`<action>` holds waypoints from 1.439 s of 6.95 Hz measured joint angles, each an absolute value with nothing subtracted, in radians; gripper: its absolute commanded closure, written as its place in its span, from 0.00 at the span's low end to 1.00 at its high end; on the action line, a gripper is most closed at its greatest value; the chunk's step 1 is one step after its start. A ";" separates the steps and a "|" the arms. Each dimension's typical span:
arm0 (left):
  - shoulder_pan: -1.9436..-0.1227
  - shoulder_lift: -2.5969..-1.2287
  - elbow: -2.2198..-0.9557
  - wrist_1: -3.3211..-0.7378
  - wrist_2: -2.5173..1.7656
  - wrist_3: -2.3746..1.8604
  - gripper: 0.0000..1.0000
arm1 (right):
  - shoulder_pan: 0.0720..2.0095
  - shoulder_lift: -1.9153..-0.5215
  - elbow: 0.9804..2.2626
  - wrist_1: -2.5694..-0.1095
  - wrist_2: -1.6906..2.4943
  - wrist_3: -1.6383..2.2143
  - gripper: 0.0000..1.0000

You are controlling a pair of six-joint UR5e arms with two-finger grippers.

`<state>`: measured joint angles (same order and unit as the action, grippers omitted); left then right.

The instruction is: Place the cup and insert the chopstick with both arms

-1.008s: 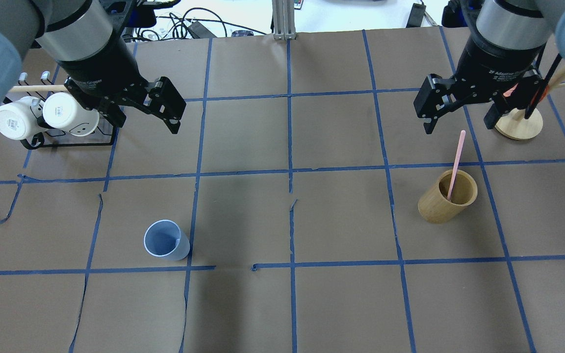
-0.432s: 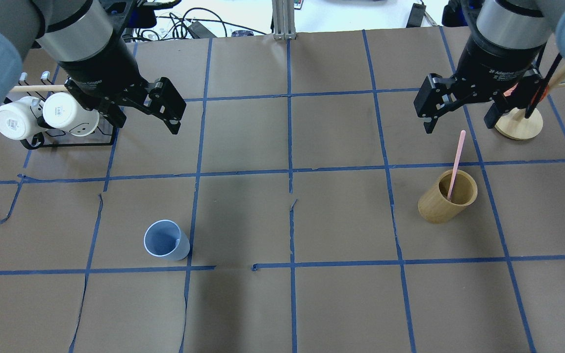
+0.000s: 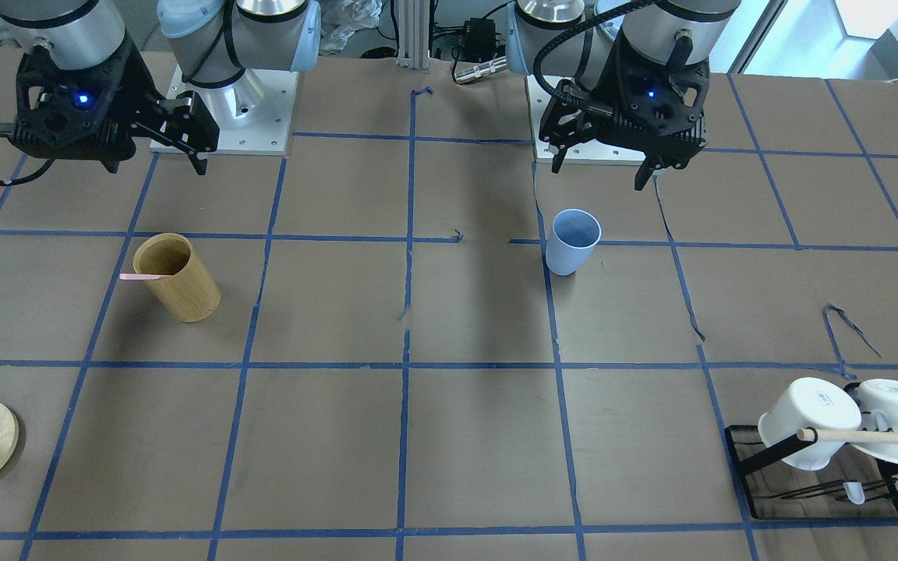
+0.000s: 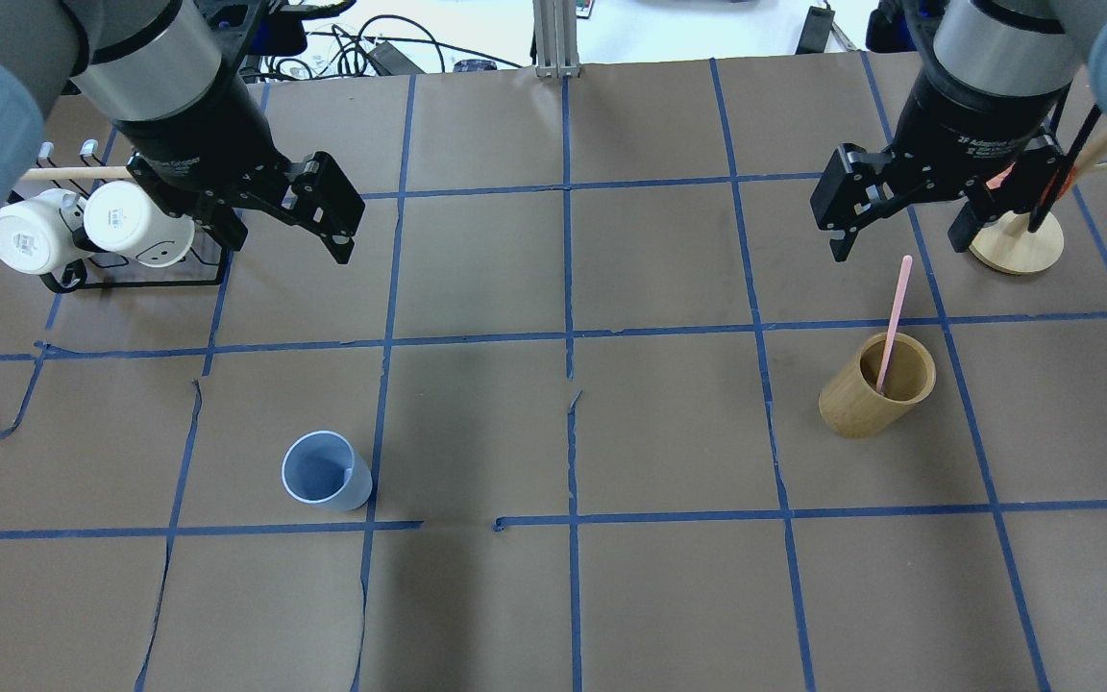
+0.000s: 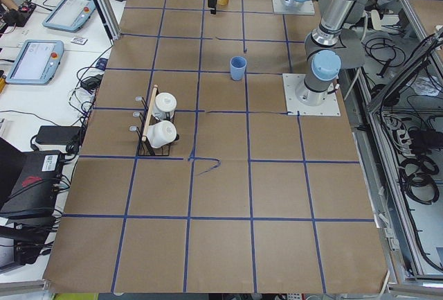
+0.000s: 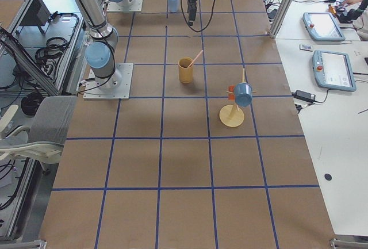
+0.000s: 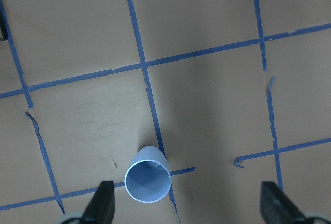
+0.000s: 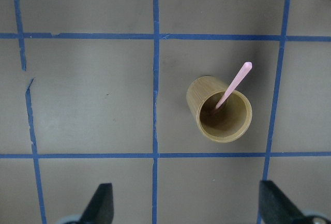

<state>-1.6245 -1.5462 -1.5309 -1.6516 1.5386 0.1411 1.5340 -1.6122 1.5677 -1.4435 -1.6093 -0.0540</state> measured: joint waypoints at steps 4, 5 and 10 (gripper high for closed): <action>-1.615 -1.546 -1.532 -1.653 1.539 0.143 0.00 | 1.534 -1.612 1.568 -1.445 -1.610 -0.055 0.00; -1.608 -1.545 -1.536 -1.654 1.538 0.146 0.00 | 1.534 -1.611 1.568 -1.445 -1.610 -0.055 0.00; -1.602 -1.533 -1.560 -1.652 1.538 0.150 0.00 | 1.536 -1.609 1.563 -1.457 -1.609 -0.040 0.00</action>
<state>-1.6016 -1.5326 -1.5602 -1.6521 1.5381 0.1502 1.5358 -1.6095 1.5628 -1.4566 -1.6093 -0.0397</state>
